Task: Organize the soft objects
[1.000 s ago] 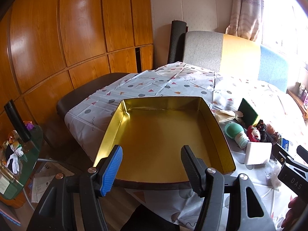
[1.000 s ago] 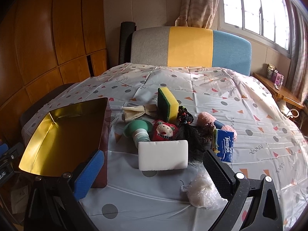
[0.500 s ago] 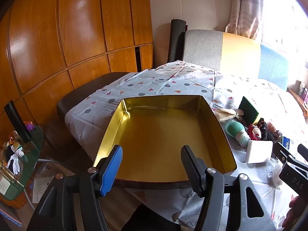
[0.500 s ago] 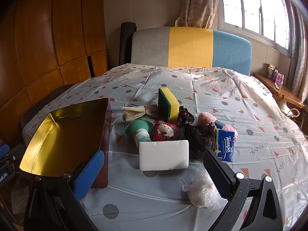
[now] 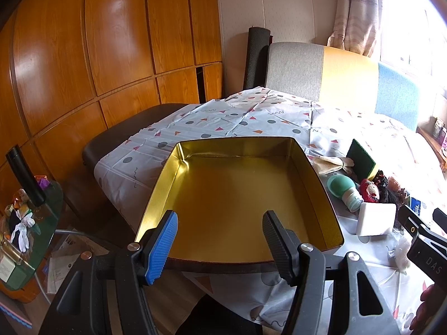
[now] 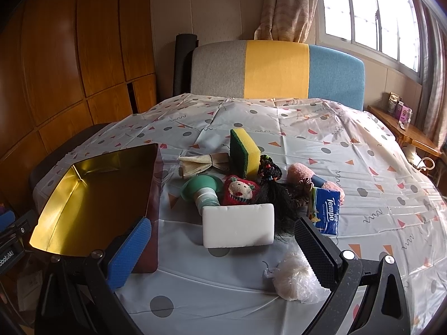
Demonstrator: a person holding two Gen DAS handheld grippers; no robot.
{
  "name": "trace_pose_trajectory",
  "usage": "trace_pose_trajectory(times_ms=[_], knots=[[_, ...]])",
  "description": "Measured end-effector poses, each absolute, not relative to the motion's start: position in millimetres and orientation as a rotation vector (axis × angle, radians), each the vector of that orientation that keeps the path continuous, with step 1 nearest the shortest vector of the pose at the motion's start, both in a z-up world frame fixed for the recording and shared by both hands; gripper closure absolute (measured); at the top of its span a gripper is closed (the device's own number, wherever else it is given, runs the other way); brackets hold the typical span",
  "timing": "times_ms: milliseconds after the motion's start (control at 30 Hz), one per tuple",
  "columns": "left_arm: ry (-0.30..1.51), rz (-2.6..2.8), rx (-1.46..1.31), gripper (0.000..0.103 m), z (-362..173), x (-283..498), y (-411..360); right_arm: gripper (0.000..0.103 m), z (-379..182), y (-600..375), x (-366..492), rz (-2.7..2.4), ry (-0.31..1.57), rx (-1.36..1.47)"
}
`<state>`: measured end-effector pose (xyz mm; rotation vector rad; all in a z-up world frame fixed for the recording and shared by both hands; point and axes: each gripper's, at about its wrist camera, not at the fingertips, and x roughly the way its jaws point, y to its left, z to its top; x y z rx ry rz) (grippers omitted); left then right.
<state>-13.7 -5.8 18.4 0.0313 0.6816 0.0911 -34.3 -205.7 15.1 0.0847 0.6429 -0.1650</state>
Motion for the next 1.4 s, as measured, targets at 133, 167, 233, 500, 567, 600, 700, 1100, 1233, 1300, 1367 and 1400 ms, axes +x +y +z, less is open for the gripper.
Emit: trace_pose_trajectory(times_ms=[133,167,233,500,567,600,700,1100,1233,1300,1367,1400], knots=[[0.682,0.089,0.031,0.039,18,-14,-5,0.0,15,-206,-35,-0.166,0.643,0.085],[0.682,0.09,0.031,0.039,18,-14,-5,0.0,15,-206,-34,-0.166,0.642,0.086],[0.683,0.09,0.032,0.039,17,-14,-6,0.0,15,-206,-34,-0.166,0.642,0.085],[0.686,0.084,0.041,0.039,17,-14,-8,0.0,17,-207,-36,-0.167,0.634,0.091],[0.686,0.081,0.045,0.039,17,-15,-9,0.0,18,-207,-36,-0.167,0.632,0.093],[0.685,0.078,0.047,0.039,17,-15,-10,0.0,18,-209,-37,-0.166,0.63,0.096],[0.688,0.072,0.053,0.039,17,-15,-11,0.0,18,-213,-38,-0.169,0.628,0.102],[0.852,-0.338,0.111,0.029,14,20,-68,0.0,23,-283,-44,-0.243,0.645,0.171],[0.834,-0.472,0.245,0.029,11,23,-110,0.0,21,-330,-50,-0.307,0.672,0.221],[0.838,-0.548,0.312,0.029,6,22,-132,0.0,16,-353,-52,-0.322,0.699,0.258],[0.842,-0.61,0.375,0.029,2,22,-147,0.0,11,-373,-56,-0.33,0.714,0.296],[0.831,-0.654,0.428,0.029,-1,21,-160,0.0,8,-381,-57,-0.332,0.724,0.312]])
